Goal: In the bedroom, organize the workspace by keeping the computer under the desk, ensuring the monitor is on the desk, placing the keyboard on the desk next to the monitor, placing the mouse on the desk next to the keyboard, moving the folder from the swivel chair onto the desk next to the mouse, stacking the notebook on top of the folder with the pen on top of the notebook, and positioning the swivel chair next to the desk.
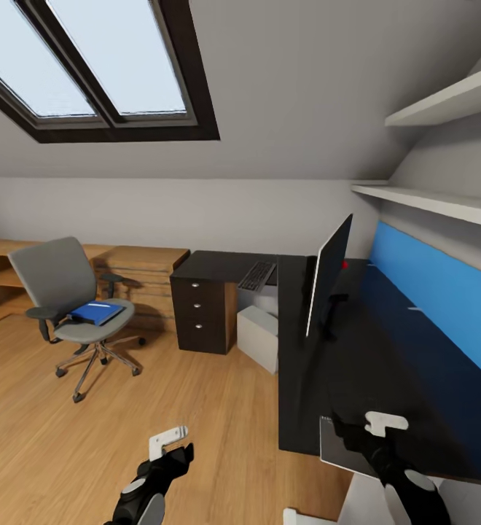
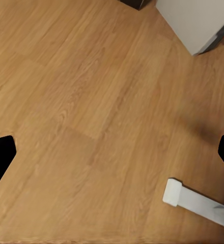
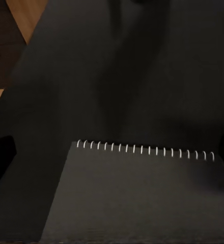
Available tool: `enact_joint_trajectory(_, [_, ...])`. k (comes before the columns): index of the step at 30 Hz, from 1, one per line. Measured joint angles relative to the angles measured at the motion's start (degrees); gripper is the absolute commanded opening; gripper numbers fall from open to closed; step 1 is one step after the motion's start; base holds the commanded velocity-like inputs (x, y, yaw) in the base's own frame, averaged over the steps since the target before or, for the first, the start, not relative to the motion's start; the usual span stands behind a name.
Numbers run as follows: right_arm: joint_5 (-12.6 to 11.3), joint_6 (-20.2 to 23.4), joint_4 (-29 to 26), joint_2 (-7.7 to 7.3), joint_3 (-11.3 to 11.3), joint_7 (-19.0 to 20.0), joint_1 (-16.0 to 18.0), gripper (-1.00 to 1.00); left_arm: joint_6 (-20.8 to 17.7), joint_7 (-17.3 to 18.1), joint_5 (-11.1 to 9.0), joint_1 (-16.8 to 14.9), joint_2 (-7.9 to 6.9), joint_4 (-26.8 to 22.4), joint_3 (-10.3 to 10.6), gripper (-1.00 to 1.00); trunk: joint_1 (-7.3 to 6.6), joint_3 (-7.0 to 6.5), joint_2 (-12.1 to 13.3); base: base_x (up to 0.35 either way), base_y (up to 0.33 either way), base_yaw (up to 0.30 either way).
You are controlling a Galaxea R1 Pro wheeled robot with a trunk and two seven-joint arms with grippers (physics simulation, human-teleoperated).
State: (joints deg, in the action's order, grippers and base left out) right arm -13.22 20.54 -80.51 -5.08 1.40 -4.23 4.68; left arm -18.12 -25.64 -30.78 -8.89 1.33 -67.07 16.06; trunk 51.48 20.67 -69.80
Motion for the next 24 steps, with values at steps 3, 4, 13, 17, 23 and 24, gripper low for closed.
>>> enact_joint_trajectory(3, [-0.1,0.0,-0.1,0.01,0.2,0.0,-1.7,1.0,0.1,0.0,0.0,0.0,-0.03,3.0,0.0,1.0,-0.66,-0.54,1.2,0.0,0.0,0.0])
enact_joint_trajectory(4, [-0.1,0.0,-0.1,0.02,0.3,0.0,-2.1,1.0,0.1,0.1,0.0,0.0,-0.04,3.6,0.0,1.0,-0.88,-0.72,1.6,0.0,0.0,0.0])
enact_joint_trajectory(13, [-0.9,-1.0,0.0,0.21,0.4,0.0,-5.4,1.0,1.3,0.2,0.2,0.0,-0.23,11.5,-0.1,1.0,-1.11,-0.89,2.0,-0.001,0.0,0.0])
enact_joint_trajectory(17, [-1.2,-1.4,-0.2,0.75,0.4,0.0,-6.6,1.0,9.1,0.3,0.3,0.0,-0.15,18.1,-0.1,1.0,-1.09,-0.89,2.0,-0.117,0.0,0.0])
enact_joint_trajectory(23, [-1.4,-5.0,0.0,1.3,0.5,-0.1,-7.2,1.0,17.4,0.4,0.4,0.0,-0.2,21.4,0.0,1.0,-1.08,-0.89,2.0,-0.292,0.0,0.0])
enact_joint_trajectory(24, [-1.4,-5.8,0.0,1.33,0.5,-0.1,-7.2,1.0,17.7,0.4,0.5,0.0,-0.23,21.5,0.0,1.0,-1.07,-0.89,2.0,-0.32,0.0,0.0])
